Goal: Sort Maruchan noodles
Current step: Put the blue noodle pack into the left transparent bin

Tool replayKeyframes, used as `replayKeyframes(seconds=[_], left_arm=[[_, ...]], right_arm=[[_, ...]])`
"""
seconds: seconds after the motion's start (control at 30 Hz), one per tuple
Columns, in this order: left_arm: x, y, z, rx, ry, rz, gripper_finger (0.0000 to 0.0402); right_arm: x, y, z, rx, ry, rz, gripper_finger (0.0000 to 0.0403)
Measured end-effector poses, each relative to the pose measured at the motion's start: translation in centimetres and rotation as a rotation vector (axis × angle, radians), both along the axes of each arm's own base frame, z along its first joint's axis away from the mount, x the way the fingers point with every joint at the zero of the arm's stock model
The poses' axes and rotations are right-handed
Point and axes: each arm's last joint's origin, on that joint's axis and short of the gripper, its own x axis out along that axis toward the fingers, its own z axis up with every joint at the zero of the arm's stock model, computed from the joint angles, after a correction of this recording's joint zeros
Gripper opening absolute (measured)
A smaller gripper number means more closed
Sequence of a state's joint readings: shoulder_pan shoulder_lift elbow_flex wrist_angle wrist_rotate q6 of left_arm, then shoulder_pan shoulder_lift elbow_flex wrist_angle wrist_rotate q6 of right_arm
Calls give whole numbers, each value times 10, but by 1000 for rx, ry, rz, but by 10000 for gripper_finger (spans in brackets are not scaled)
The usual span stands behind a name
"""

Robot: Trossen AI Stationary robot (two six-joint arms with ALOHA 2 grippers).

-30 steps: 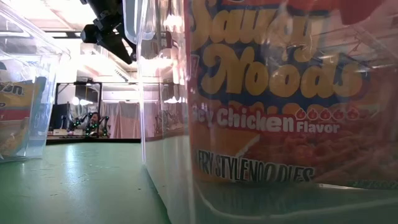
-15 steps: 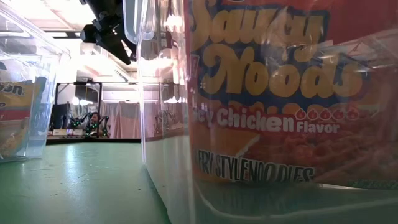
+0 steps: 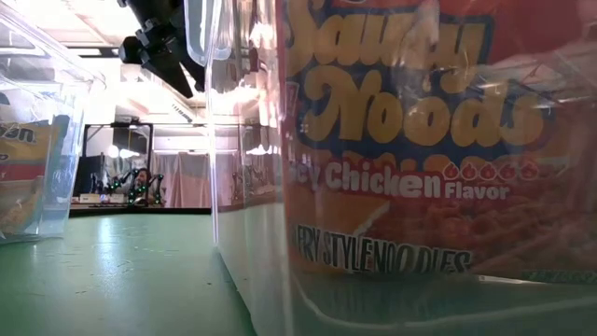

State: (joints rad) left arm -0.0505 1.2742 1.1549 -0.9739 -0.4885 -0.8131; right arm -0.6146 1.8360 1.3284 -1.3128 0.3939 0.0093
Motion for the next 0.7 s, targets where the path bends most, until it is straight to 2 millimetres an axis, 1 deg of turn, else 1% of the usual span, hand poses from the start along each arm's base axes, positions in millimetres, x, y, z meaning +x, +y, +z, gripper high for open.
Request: replayKeyframes(seconds=[0.1, 0.2, 0.37, 0.63, 0.7], left_arm=[[0, 0, 0, 0, -1, 0, 213], [0, 0, 0, 0, -1, 0, 213], [0, 0, 0, 0, -1, 0, 213], [-2, 0, 2, 1, -4, -3, 213], [-3, 0, 2, 1, -4, -3, 213]], right_arm=[[8, 6, 7, 34, -7, 130, 8], [15, 10, 8, 42, -16, 183, 8], [21, 7, 0, 27, 30, 151, 8], [30, 3, 0, 59, 133, 176, 8], [34, 1, 1, 52, 124, 179, 8]])
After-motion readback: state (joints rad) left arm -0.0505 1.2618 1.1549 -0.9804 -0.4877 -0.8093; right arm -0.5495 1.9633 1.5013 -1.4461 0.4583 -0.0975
